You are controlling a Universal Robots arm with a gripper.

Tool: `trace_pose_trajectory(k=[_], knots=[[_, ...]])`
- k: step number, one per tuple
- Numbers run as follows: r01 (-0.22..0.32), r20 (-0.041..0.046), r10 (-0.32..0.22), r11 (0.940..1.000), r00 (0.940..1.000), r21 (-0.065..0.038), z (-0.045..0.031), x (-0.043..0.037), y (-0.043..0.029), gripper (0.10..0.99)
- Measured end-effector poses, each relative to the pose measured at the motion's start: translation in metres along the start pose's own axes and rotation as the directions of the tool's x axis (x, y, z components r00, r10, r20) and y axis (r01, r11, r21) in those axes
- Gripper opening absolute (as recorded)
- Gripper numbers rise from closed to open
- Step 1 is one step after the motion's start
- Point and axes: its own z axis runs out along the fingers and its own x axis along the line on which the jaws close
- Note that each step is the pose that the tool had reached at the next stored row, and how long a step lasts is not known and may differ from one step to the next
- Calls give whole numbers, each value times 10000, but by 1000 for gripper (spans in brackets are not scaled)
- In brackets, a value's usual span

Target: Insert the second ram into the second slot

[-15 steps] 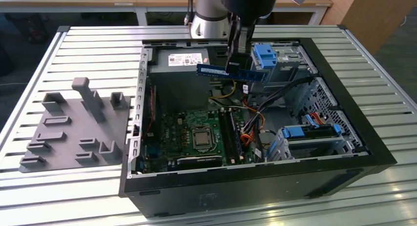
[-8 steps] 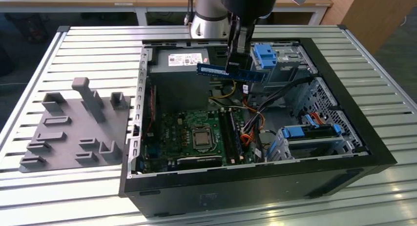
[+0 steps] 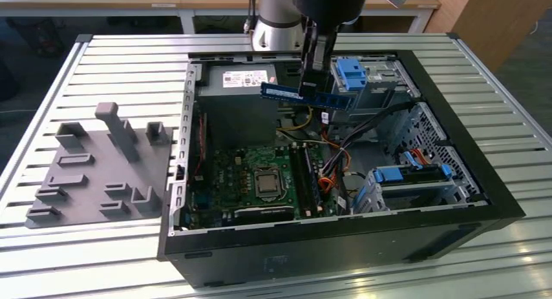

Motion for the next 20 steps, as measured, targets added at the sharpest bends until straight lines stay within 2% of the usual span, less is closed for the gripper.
trace_pose_trajectory(k=[20], knots=[[-617,24,617,9981,9981,9,0,0,0,114]])
